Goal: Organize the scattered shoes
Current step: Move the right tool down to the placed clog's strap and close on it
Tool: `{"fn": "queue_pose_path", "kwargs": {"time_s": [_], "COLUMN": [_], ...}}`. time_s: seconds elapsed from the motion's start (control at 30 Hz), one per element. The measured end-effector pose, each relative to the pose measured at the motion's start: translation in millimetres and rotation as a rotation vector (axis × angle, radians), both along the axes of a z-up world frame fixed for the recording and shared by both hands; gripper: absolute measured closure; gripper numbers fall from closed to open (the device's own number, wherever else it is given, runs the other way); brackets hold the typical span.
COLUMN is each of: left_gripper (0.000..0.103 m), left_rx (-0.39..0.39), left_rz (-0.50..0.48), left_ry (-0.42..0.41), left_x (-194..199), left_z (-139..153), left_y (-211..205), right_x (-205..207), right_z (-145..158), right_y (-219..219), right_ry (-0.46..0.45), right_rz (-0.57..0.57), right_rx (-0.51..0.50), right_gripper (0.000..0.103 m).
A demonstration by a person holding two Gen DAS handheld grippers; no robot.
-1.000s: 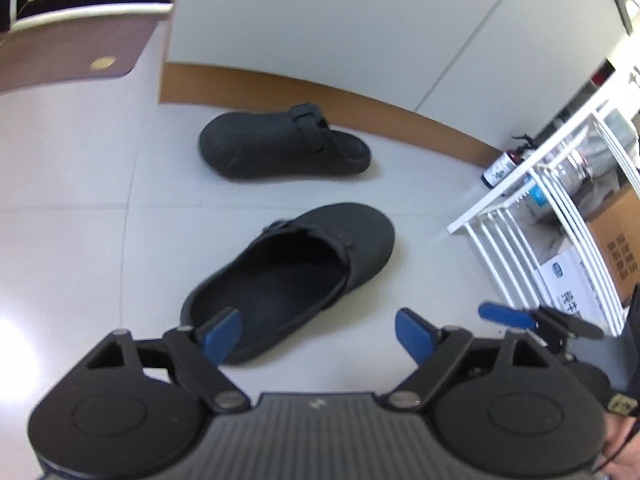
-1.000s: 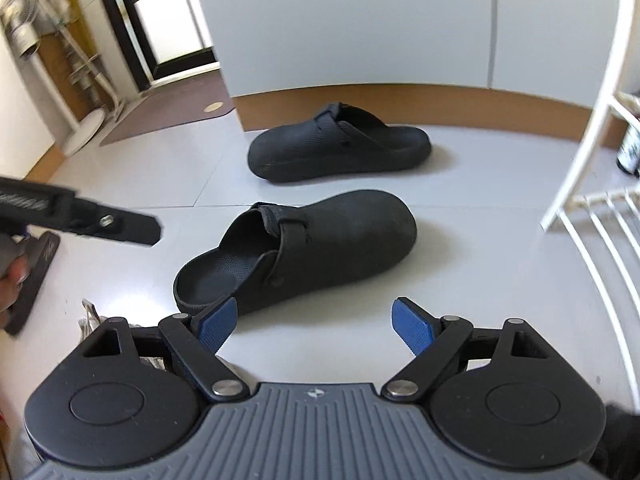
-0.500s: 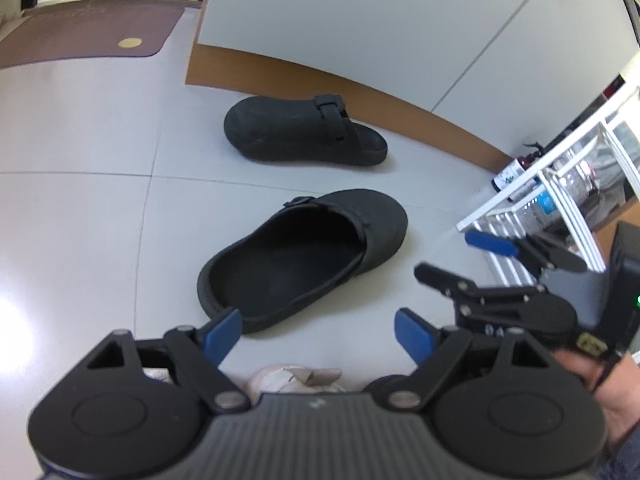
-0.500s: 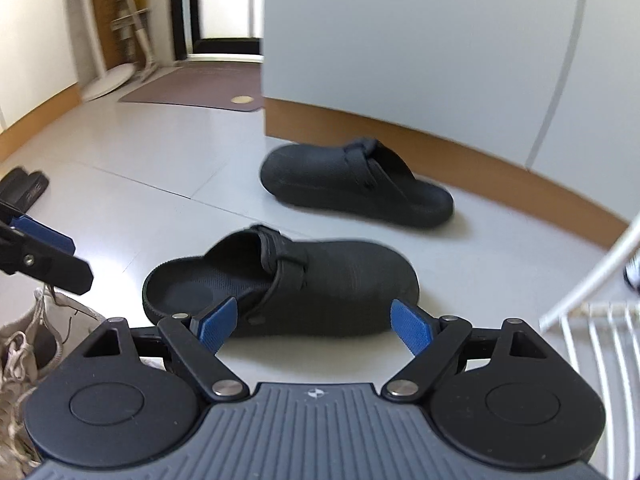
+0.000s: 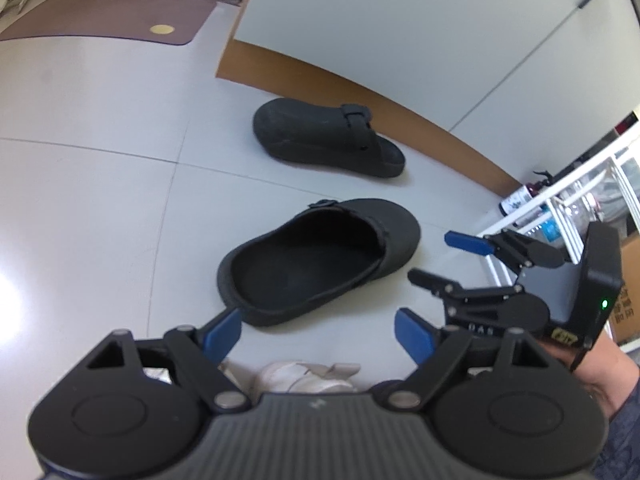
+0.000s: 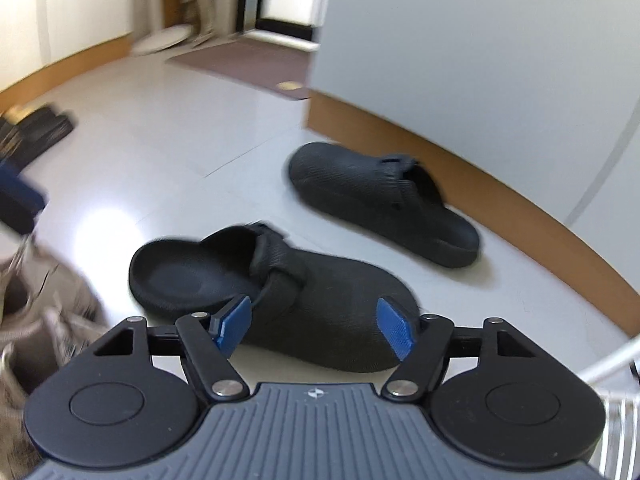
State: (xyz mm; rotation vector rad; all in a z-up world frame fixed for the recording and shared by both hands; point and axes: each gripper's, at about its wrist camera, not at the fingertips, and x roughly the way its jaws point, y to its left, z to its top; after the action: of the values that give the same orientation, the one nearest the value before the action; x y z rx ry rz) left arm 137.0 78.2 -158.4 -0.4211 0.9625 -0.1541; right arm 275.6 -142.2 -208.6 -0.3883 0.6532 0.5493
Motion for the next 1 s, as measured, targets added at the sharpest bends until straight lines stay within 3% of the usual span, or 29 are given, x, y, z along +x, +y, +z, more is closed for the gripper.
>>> {"fn": "queue_pose_path", "kwargs": {"time_s": [0.23, 0.6, 0.8, 1.0], "left_gripper": [0.017, 0.017, 0.017, 0.017], "left_rx": [-0.018, -0.042, -0.048, -0.056], "left_rz": [-0.010, -0.006, -0.004, 0.001], "left_ry": [0.003, 0.023, 0.027, 0.023], "left_x": [-2.4, -3.0, -4.5, -5.3], "left_z": [-4.9, -12.6, -13.1, -11.0], "left_y": [0.8, 8.4, 11.5, 13.9], "right_x": [7.3, 20.5, 19.5, 19.3], "right_z": [-16.6, -31.1, -38.3, -39.9], "right_y": [17.5, 45.3, 60.8, 62.2], "right_ry": [0.003, 0.006, -0.011, -0.041], "right_rz": [0.080, 0.034, 0.086, 0.223], "right_rx": [-0.105, -0.101, -0.165, -0.293], "right_gripper": [0.029, 0.028, 0.027, 0.027]}}
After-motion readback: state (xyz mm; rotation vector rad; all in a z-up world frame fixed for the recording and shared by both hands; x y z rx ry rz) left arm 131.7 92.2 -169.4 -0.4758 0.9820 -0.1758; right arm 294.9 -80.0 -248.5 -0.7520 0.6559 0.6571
